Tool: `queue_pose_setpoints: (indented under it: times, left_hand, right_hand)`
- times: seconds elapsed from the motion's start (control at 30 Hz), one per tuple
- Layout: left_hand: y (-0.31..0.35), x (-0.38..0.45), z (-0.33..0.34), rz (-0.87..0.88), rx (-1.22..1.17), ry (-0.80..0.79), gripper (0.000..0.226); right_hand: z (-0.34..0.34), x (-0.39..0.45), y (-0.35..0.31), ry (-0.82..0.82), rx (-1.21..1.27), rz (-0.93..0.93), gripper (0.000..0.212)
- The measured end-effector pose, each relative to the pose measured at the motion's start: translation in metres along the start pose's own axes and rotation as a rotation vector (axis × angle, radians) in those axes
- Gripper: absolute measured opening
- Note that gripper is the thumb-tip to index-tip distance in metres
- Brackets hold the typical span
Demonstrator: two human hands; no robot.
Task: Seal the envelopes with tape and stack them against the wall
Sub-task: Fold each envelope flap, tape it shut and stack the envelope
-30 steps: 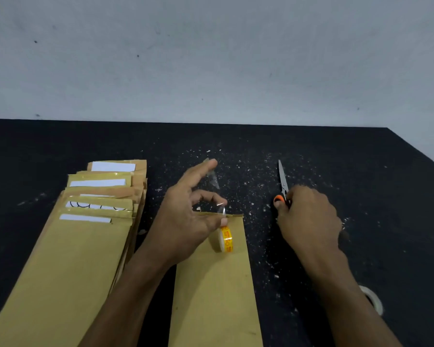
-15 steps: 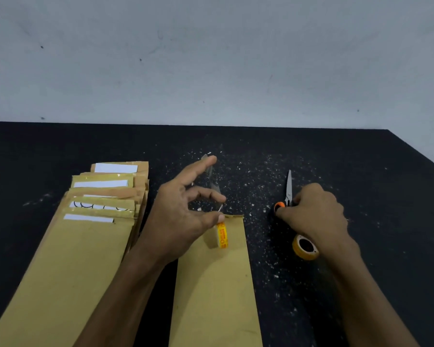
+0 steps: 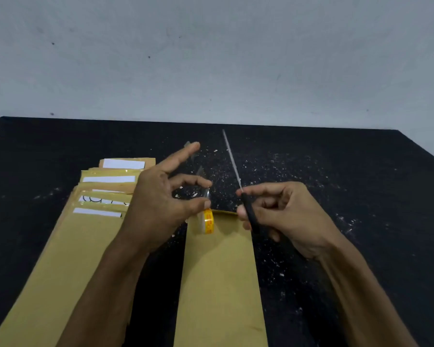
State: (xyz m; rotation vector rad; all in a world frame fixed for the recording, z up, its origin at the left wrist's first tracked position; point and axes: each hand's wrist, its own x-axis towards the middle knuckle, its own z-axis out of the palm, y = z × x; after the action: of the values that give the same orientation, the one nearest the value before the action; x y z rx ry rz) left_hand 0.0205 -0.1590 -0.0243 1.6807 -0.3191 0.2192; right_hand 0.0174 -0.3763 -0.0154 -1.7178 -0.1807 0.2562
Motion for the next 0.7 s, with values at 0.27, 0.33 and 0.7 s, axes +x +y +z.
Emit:
queue_pose_setpoints:
  times: [0.27,0.33,0.7]
  left_hand:
    - [0.000,0.001,-0.028,-0.032,-0.042,-0.003,0.094]
    - [0.000,0.000,-0.031,-0.073,-0.045,-0.072,0.093]
    - [0.000,-0.002,-0.027,-0.131,-0.012,-0.228,0.089]
  right_hand:
    - [-0.010,-0.003,-0.002,-0.245,-0.080,0.080,0.036]
    - [-0.014,-0.004,-0.001,-0.290,-0.096,0.117,0.036]
    - [-0.014,-0.006,-0.001,-0.312,-0.099,0.142,0.036]
